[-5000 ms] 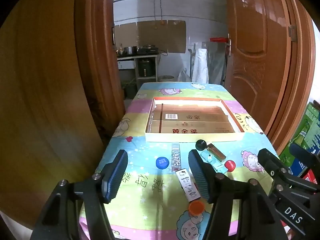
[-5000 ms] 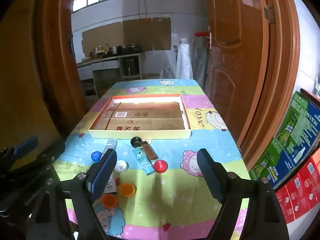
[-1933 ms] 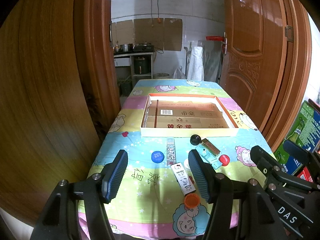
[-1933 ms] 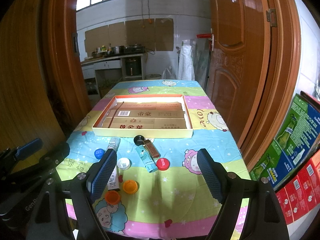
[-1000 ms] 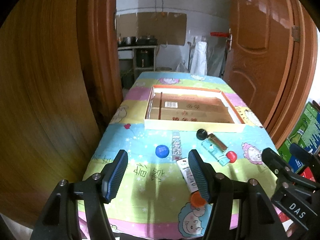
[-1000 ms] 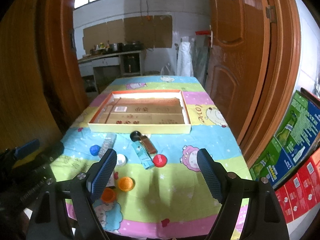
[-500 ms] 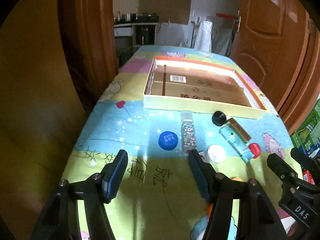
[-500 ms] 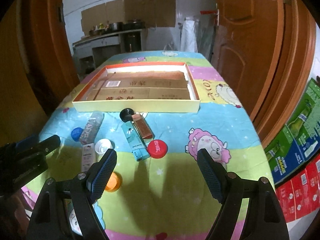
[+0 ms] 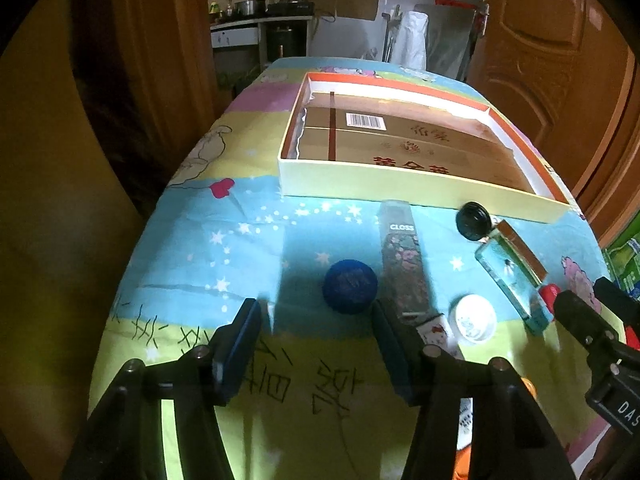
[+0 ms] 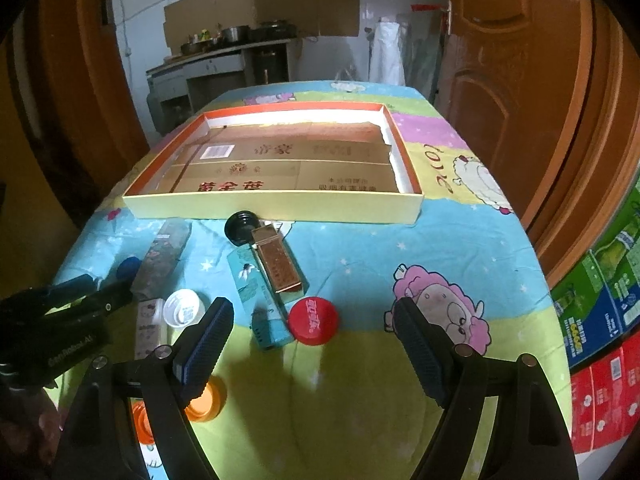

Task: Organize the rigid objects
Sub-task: 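Grasp the blue bottle cap with the left tool while the right tool grasps the gold lighter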

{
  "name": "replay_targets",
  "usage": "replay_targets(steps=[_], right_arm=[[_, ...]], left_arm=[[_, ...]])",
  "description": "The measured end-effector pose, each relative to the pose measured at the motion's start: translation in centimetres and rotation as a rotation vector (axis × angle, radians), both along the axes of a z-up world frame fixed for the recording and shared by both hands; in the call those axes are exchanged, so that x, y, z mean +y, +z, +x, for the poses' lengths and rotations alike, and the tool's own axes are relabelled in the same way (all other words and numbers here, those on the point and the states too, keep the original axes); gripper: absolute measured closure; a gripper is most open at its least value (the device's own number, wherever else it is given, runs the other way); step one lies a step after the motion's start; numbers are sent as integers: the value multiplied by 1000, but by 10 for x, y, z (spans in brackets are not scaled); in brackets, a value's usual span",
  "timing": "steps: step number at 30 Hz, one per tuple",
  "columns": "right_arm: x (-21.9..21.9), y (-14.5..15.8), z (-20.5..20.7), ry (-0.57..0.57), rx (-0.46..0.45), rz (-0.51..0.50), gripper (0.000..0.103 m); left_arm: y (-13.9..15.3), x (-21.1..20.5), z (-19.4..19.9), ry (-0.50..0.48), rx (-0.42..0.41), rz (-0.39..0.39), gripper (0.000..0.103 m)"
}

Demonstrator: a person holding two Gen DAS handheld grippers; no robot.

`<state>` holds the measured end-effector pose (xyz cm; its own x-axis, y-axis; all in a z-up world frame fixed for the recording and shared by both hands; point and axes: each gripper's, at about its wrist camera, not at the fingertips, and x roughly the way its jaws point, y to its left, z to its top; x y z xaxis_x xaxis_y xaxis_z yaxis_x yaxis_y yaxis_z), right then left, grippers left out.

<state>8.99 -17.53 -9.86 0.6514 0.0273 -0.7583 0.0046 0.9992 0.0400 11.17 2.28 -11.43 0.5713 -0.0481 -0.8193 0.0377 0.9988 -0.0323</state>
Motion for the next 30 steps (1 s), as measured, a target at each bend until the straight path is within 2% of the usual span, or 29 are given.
replay_targets(steps=[9, 14, 16, 17, 19, 21, 29, 30], right_arm=[[-1, -1, 18, 11, 9, -1, 19], [1, -3, 26, 34, 25, 0, 20], [1, -4, 31, 50, 33, 0, 21], [2, -5, 33, 58, 34, -3, 23], [3, -6, 39, 80, 42, -13, 36], [4, -8, 45, 104, 56, -16, 43], [9, -14, 66, 209, 103, -46, 55], [10, -14, 68, 222, 104, -51, 59]], left_arm=[[-4, -3, 13, -15, 8, 9, 49], [-4, -3, 17, -16, 5, 13, 57], [-4, -3, 20, -17, 1, 14, 64], [-4, -2, 20, -16, -1, 13, 66], [-4, -1, 22, -13, -2, 9, 71], [-4, -1, 23, -13, -3, 8, 72], [-4, -3, 22, -17, -7, 14, 75], [-4, -3, 22, -18, -7, 14, 76]])
